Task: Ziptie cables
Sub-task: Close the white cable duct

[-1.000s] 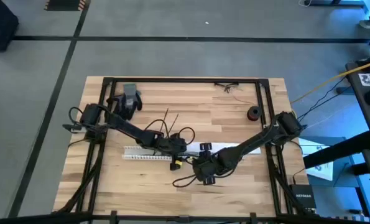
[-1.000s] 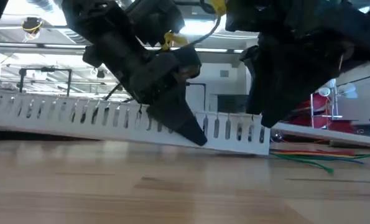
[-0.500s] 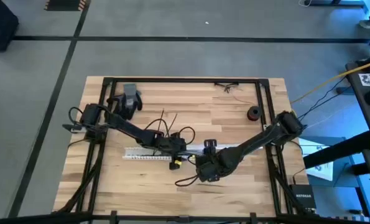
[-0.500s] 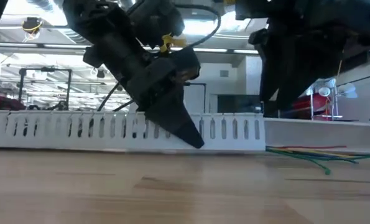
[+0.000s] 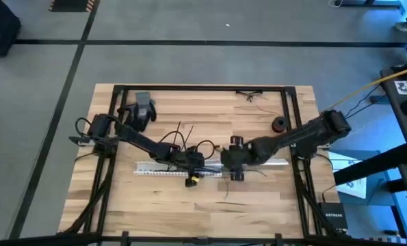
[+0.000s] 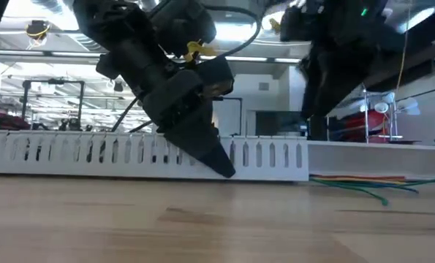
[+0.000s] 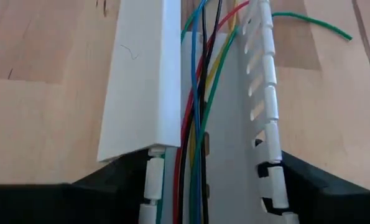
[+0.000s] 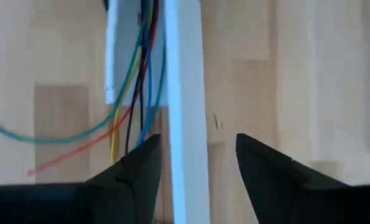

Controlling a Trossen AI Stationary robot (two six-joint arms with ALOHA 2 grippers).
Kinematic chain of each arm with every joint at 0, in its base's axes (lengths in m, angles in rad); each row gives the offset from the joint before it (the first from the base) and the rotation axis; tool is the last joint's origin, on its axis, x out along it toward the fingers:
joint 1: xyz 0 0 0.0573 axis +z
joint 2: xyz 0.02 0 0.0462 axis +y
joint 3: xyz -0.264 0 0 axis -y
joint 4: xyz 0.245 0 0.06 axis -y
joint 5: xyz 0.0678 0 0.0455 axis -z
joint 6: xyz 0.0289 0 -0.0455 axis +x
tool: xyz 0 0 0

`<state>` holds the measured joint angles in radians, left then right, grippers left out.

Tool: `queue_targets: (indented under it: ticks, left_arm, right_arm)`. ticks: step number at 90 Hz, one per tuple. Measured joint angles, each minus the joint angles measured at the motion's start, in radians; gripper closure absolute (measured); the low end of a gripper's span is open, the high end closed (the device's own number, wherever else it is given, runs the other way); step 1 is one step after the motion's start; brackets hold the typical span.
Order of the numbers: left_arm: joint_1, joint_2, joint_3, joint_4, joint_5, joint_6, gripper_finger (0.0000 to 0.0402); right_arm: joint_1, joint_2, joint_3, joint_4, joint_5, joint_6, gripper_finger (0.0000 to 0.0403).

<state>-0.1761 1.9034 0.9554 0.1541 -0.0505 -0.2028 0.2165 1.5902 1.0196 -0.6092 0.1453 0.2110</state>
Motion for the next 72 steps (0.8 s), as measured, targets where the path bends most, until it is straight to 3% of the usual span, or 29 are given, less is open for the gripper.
queue_targets:
  ticks: [17, 30, 43, 72]
  left_arm:
    - [0.0, 0.0, 0.0, -0.006, 0.002, -0.002, 0.0167]
    - [-0.001, 0.0, 0.0, -0.008, 0.002, -0.004, 0.0167]
    - [0.0, 0.0, 0.0, -0.009, 0.003, -0.003, 0.0167]
    - [0.0, 0.0, 0.0, -0.009, 0.003, 0.002, 0.0167]
  right_arm:
    - [-0.15, -0.004, -0.161, 0.267, -0.282, -0.01, 0.0205]
    - [-0.222, -0.004, -0.19, 0.324, -0.417, -0.016, 0.0205]
    - [-0.24, 0.012, -0.189, 0.331, -0.475, -0.041, 0.0189]
    - [-0.236, 0.094, -0.189, 0.347, -0.477, -0.077, 0.0072]
